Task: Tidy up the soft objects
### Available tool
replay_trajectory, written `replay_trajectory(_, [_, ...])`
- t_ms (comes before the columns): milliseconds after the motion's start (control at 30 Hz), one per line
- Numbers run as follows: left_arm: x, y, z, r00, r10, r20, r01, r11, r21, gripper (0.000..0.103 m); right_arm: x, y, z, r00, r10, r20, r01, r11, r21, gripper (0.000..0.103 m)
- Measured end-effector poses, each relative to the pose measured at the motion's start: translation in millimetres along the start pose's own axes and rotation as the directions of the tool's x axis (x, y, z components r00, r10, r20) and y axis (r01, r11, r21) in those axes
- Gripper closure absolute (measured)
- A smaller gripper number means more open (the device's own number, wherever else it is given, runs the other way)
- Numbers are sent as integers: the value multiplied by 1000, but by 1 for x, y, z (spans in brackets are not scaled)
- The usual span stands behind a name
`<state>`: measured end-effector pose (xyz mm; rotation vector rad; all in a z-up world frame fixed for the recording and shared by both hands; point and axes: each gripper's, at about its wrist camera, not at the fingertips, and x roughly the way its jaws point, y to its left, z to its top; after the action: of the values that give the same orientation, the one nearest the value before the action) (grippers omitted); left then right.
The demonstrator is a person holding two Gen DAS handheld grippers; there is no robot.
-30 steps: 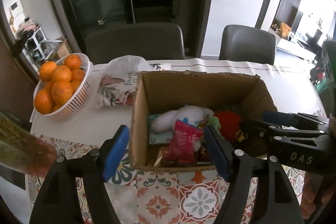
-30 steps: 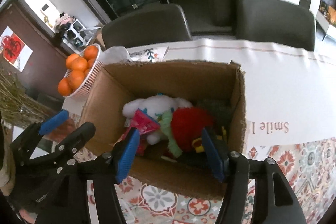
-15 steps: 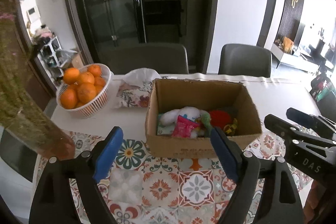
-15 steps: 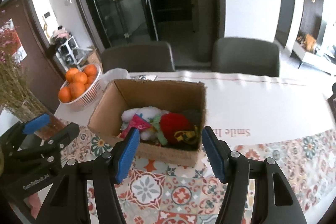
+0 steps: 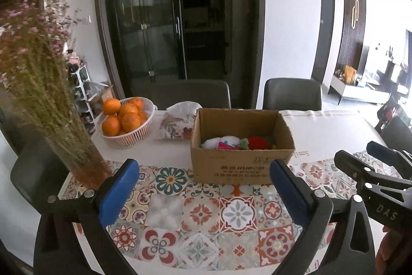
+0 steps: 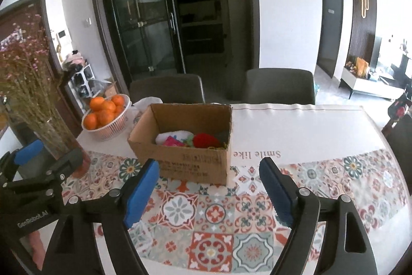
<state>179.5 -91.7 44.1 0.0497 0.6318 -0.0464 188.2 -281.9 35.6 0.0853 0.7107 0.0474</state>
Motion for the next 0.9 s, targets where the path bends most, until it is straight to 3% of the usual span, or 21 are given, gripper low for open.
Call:
replay_trajectory(300, [-60,11,-28,998,-46,39,45,999,5,0,-74,14,-29,996,-42,83,41,999,4,22])
replay_trajectory(900, [-179,23,-92,991,-73,110,66,996,67,0,-184,45,-106,990,-48,134,45,999,26,20])
